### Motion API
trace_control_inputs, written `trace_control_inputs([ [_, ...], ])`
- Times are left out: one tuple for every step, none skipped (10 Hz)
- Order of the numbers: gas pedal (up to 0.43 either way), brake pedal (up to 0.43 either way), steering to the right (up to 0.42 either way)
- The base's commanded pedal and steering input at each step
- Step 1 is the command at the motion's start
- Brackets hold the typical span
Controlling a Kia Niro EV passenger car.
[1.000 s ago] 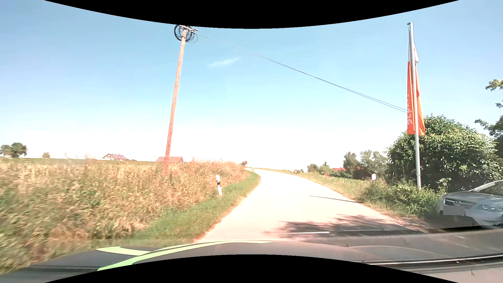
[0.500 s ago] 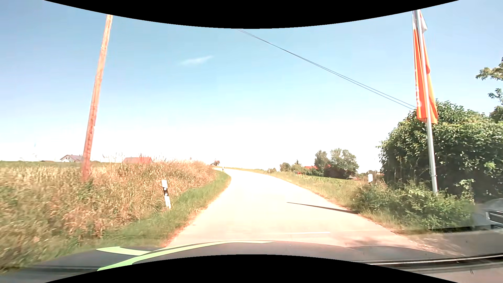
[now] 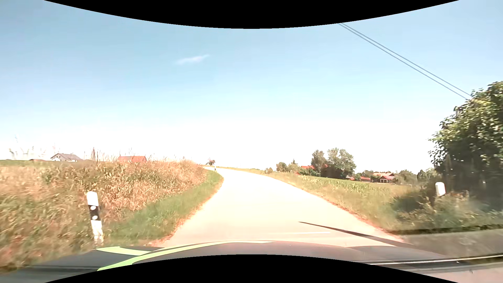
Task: Follow the waypoints while adhering to traffic rules and regulations
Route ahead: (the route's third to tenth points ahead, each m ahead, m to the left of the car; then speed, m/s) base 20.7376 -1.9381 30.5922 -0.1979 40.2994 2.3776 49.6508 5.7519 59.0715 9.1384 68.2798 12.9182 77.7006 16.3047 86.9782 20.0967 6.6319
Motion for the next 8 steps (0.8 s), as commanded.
trace_control_inputs([
  [0.39, 0.0, 0.005],
  [0.39, 0.0, 0.005],
  [0.39, 0.0, 0.006],
  [0.39, 0.0, 0.005],
  [0.39, 0.0, 0.004],
  [0.39, 0.0, 0.003],
  [0.39, 0.0, 0.002],
  [0.39, 0.0, -0.001],
])
